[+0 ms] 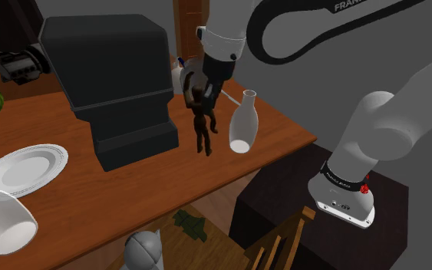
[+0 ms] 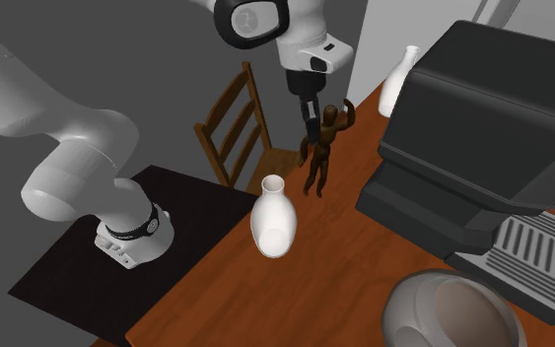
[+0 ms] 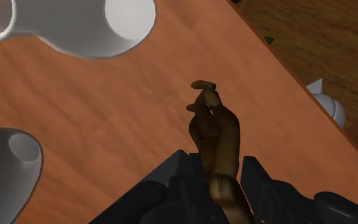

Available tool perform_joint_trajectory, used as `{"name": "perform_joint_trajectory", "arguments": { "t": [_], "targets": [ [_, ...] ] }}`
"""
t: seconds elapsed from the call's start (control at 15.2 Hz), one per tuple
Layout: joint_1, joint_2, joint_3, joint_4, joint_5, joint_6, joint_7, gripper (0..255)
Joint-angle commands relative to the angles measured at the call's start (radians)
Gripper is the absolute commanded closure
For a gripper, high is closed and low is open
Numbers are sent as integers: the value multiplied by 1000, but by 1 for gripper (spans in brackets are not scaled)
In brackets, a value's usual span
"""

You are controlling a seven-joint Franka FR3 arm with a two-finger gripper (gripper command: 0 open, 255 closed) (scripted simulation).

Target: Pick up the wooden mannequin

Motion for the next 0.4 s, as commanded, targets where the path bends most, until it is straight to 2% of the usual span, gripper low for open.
{"name": "perform_joint_trajectory", "arguments": {
  "t": [0.0, 0.33],
  "targets": [
    [1, -6, -2, 23, 1, -29, -1, 255],
    [1, -16, -9, 57, 2, -73, -6, 255]
  ]
}}
